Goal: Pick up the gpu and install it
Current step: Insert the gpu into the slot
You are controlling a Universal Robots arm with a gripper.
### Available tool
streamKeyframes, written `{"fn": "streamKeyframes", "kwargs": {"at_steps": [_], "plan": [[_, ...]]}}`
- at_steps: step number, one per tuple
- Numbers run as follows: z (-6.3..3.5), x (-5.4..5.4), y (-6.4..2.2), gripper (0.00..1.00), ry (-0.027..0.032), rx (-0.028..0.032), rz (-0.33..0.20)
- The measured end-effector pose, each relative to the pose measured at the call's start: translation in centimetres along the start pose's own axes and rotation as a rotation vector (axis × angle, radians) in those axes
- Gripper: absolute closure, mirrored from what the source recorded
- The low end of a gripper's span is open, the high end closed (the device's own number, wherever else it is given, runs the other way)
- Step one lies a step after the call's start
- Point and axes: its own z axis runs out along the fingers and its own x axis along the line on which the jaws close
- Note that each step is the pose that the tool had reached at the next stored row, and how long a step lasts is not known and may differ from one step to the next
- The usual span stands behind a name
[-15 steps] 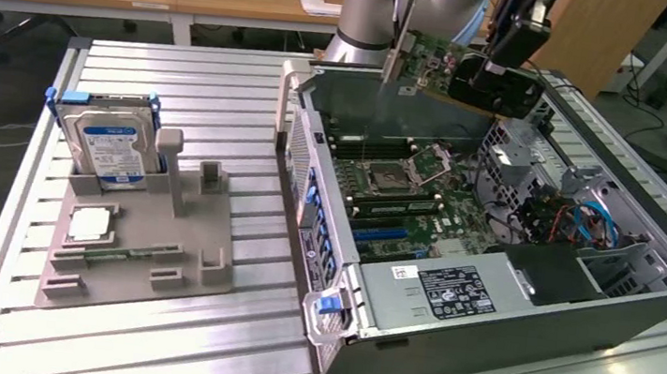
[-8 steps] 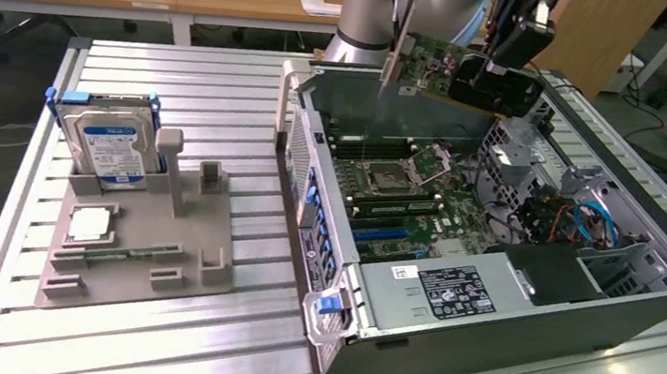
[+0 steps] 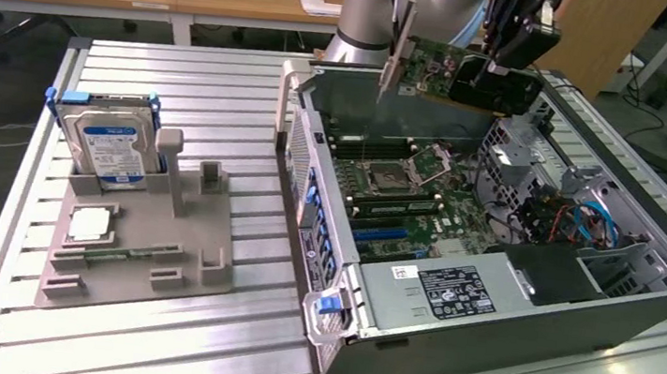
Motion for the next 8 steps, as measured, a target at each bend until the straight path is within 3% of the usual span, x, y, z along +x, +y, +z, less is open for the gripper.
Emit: {"fn": "streamKeyframes", "kwargs": {"at_steps": [3,8], "plan": [[0.01,0.00,0.00,0.73,-0.0017,0.0086,-0.033],[0.01,-0.01,0.00,0.73,-0.0086,0.0377,-0.073]]}}
